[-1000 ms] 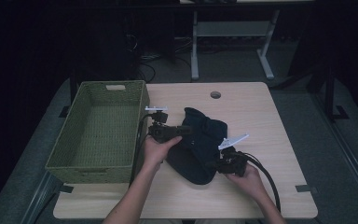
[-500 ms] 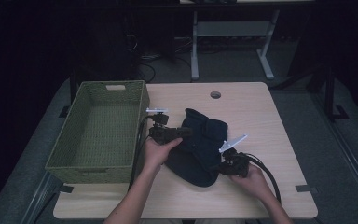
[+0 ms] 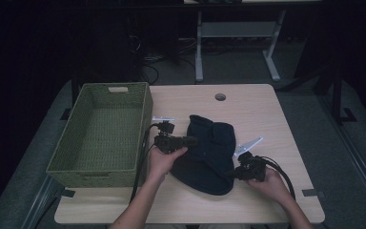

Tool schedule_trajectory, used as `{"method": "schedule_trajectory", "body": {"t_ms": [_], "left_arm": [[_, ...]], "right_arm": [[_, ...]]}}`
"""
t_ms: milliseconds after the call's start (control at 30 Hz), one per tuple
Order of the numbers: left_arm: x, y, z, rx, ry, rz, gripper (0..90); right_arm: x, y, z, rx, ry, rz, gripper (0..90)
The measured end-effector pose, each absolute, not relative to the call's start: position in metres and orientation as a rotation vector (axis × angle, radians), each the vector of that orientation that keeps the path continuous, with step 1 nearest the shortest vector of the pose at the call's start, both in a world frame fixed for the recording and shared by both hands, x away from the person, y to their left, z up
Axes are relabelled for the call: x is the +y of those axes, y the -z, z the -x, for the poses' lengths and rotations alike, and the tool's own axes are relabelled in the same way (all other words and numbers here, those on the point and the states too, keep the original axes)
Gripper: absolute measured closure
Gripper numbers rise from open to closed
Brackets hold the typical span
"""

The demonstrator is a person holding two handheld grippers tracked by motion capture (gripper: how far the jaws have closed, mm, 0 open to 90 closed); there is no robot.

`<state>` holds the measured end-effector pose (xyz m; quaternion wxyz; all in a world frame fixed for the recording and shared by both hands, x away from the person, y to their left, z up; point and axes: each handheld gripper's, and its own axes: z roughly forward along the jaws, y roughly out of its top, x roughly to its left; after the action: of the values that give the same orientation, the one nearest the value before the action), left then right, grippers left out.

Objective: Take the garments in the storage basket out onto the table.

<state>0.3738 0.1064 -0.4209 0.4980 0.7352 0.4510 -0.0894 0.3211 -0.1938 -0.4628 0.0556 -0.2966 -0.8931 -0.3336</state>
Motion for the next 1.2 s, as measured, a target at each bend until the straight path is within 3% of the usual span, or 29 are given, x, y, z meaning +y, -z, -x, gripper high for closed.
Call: {"method": "schedule_trajectory", "body": {"t_ms": [533, 1200], "left_arm": [[0.100, 0.448, -0.357, 1.098, 0.248, -1.875, 74.8], [0.109, 0.461, -0.328, 1.135, 0.233, -2.006, 75.1]], "right_arm": [[-0.227, 0.464, -0.319, -2.682, 1.016, 0.946, 89.7], [-0.231, 0.464, -0.315, -2.682, 1.026, 0.966, 89.7]]}}
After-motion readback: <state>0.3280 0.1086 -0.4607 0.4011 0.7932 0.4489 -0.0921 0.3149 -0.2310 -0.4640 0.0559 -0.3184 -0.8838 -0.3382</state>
